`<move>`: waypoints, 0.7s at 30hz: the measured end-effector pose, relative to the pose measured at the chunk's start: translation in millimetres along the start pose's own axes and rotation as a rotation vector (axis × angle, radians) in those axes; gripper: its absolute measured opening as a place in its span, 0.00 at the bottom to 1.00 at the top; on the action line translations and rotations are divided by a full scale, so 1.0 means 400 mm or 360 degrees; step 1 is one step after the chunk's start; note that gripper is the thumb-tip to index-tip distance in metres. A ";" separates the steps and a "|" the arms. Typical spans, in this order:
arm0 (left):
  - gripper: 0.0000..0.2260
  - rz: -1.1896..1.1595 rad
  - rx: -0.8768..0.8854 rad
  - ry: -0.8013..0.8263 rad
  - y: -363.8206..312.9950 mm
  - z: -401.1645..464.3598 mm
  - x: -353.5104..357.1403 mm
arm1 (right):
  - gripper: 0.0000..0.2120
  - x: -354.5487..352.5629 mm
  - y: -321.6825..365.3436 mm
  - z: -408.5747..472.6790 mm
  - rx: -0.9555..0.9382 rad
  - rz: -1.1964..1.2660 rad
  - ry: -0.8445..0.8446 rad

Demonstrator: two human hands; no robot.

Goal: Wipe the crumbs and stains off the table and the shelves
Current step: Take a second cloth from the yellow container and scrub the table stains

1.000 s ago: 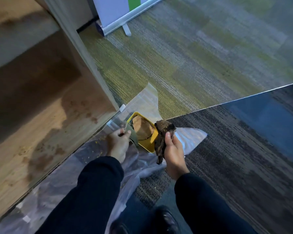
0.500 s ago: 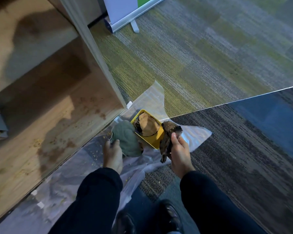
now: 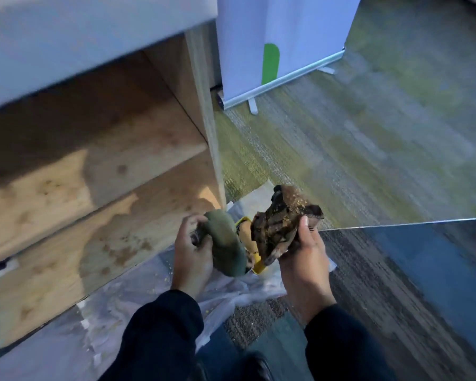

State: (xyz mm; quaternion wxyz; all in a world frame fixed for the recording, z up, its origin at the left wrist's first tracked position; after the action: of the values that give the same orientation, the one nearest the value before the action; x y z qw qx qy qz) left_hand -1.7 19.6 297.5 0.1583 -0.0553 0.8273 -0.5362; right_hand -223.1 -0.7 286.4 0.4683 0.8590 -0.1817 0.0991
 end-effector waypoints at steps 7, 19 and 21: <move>0.18 -0.0725 -0.0377 0.0105 -0.315 -0.167 -0.124 | 0.30 0.274 0.210 -0.196 0.0320 0.0499 0.0473; 0.21 -0.1705 -0.0024 0.0230 -0.692 -0.415 -0.417 | 0.25 0.676 0.485 -0.549 0.0283 0.0415 0.0823; 0.22 -0.1662 0.0021 0.0188 -0.732 -0.455 -0.458 | 0.23 0.700 0.489 -0.586 0.0203 0.0181 0.0784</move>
State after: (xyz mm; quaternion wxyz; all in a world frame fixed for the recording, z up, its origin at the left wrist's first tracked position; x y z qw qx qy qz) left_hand 90.1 103.0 667.7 -0.1767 -0.4291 0.6936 -0.5511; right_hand -46.4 38.0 659.0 0.4370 0.8252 -0.1036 0.3426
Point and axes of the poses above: each hand's wrist, its own z-axis towards the middle knuckle, its own x-axis out of the palm, y = z × x, the point moved 5 cm from there along z, towards the middle knuckle, and after that the axes turned 6 degrees about y, right-handed, at the moved point
